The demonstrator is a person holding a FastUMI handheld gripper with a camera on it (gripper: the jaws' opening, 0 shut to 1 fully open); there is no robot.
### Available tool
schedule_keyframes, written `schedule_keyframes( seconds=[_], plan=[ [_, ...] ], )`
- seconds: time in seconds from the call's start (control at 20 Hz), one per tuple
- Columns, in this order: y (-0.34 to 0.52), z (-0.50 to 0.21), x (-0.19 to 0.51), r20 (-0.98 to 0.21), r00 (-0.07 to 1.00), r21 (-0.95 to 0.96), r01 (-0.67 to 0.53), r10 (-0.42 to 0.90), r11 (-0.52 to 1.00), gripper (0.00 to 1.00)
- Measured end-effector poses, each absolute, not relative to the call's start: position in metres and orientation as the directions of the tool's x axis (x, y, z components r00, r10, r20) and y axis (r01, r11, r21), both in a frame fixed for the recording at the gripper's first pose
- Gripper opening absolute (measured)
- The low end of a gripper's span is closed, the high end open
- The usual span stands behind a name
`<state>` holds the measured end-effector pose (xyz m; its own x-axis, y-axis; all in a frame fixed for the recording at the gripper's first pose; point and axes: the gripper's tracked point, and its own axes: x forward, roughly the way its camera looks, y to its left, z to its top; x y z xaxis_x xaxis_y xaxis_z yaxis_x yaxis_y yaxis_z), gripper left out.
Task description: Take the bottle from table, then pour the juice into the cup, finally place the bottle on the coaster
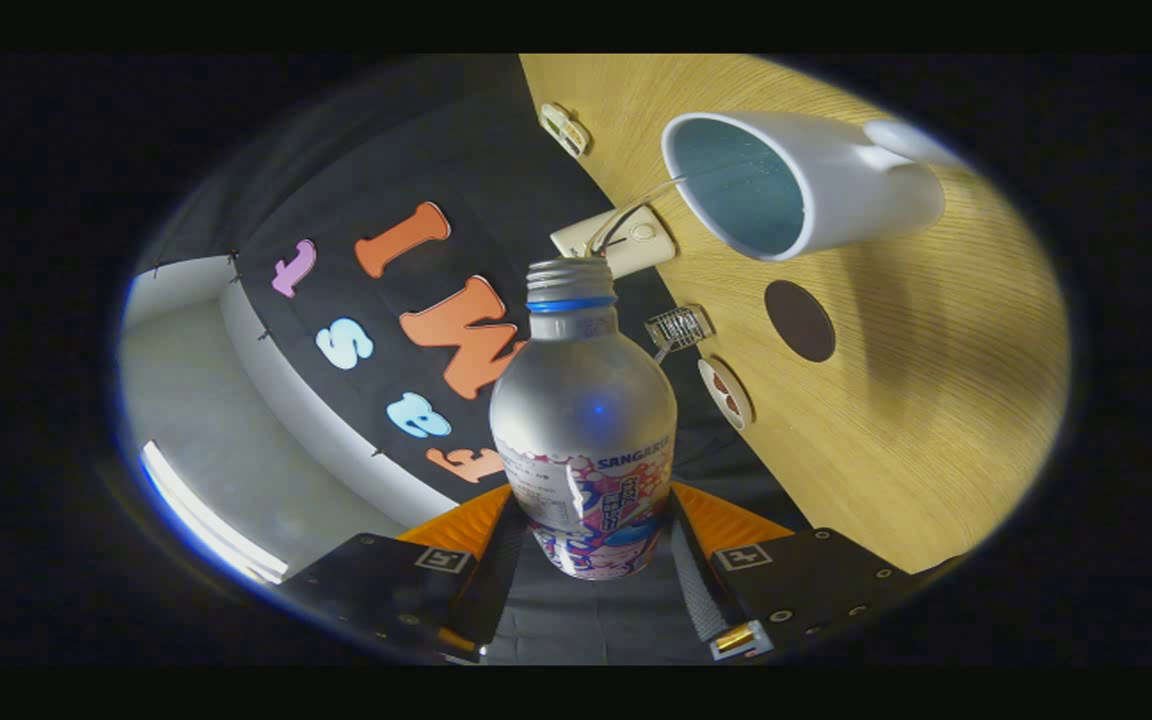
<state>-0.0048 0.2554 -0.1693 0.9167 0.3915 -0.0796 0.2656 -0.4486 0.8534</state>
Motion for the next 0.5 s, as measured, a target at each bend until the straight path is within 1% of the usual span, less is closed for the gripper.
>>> schedule_keyframes(
  seconds=[0.5],
  plan=[
    [0.2517, -0.1594, -0.0061, -0.072, 0.925, 0.83, 0.264, 0.374, -0.492, 0.73]
  ],
)
